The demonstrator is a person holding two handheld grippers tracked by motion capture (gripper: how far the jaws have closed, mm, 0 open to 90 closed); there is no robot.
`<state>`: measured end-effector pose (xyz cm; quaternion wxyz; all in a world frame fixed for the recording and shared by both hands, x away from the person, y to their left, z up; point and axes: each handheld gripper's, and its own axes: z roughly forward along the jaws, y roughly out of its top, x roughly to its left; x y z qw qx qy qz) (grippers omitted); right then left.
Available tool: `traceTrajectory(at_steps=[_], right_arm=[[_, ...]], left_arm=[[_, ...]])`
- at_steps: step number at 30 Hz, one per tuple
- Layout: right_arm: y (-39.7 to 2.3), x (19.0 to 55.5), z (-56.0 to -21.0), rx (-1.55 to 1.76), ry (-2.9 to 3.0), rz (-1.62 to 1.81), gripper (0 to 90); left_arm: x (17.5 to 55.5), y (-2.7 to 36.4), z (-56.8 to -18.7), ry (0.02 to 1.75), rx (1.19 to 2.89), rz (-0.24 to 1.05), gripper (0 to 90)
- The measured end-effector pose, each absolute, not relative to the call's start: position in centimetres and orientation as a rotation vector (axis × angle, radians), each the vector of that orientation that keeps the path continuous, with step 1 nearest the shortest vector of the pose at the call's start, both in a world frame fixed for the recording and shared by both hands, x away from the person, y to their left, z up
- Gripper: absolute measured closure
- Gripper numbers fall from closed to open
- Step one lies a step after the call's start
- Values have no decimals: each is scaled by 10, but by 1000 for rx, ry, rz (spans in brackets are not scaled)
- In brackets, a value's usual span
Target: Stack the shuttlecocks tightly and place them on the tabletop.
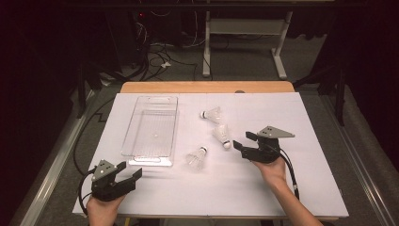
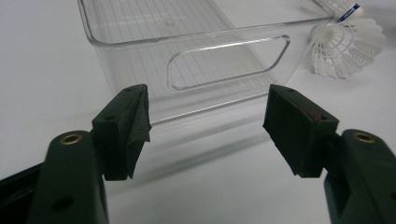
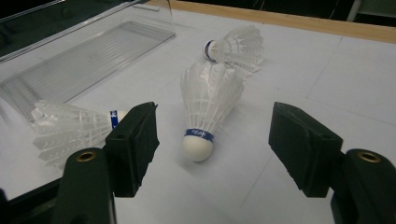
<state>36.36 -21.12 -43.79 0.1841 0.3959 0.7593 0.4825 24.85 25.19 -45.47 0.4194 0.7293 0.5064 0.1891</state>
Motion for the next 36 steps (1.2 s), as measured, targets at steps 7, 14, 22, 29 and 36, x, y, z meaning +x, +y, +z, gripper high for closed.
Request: traceTrajectory(at_steps=[7,14,22,29,36], right_arm=[[-206,372,-433,1134,2159,1348,365],[-202,382,-428,1149,2204,1323,390],[-196,400,-420,1170,2247,1288,415],[-186,414,-415,1173,2285,1262,437],[-172,426,-409,1153,2355,1205,464]], left_arm=[[248,251,-455,1265,1832,472,326],[249,250,-455,1260,1838,477,330],[249,250,-455,1260,1839,480,329],[250,250,-455,1258,1842,476,328],[249,250,-455,1253,1843,477,328]])
